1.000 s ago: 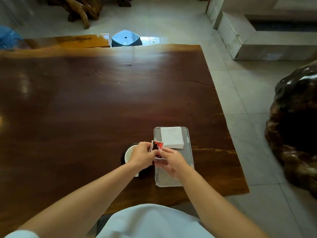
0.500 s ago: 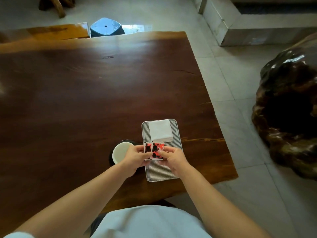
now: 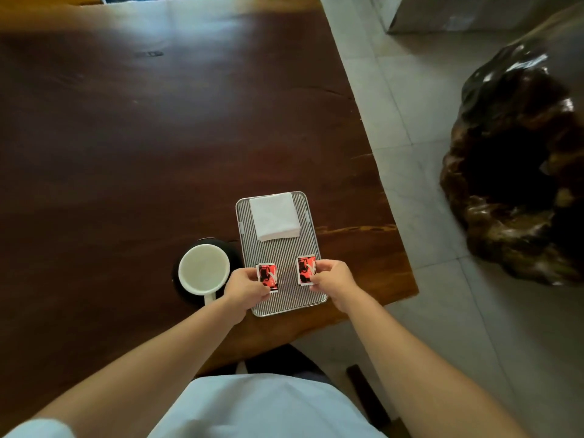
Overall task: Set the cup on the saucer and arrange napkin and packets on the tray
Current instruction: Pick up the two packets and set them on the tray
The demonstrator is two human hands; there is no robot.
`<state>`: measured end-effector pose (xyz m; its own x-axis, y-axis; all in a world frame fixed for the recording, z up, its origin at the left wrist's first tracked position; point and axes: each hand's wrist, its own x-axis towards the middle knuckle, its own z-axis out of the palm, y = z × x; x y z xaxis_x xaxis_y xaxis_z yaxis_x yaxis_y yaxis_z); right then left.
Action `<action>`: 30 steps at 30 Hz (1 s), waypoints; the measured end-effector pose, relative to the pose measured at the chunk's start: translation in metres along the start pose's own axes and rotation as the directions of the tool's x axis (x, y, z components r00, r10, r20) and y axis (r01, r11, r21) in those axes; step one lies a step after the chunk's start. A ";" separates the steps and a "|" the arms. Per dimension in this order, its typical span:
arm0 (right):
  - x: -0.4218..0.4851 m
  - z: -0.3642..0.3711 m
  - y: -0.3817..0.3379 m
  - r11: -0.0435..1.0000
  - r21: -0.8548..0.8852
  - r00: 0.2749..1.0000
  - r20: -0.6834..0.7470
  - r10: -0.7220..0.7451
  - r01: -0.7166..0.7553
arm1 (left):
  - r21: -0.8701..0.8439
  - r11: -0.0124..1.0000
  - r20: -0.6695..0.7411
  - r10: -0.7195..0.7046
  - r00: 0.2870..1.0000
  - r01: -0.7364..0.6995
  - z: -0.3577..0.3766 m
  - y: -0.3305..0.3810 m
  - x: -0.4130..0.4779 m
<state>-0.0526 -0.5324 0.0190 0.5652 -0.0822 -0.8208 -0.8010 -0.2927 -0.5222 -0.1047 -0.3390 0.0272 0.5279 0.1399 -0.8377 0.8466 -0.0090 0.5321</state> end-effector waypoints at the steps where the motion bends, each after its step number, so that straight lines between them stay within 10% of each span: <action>1: 0.003 0.001 0.001 1.000 -0.007 1.000 -0.004 0.007 -0.007 | 0.025 1.000 -0.021 0.001 1.000 -0.001 0.002 -0.002 0.003; 9: 0.017 0.009 0.004 0.993 -0.114 0.997 -0.077 -0.001 -0.008 | 0.067 0.996 -0.137 -0.041 0.990 0.050 0.011 -0.011 0.020; 19: 0.011 0.018 0.004 0.798 -0.593 0.951 -0.174 -0.256 0.106 | 0.542 0.839 -0.151 0.149 0.977 -0.044 0.005 -0.007 0.027; 30: 0.007 0.031 0.008 0.387 -0.812 0.834 0.205 -0.513 0.437 | 0.776 0.525 0.069 0.481 0.874 -0.350 0.012 0.001 0.016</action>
<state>-0.0609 -0.5061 0.0022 0.8416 0.2763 -0.4642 0.0969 -0.9226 -0.3735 -0.0943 -0.3487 0.0132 0.8730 0.0495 -0.4851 0.3118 -0.8216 0.4772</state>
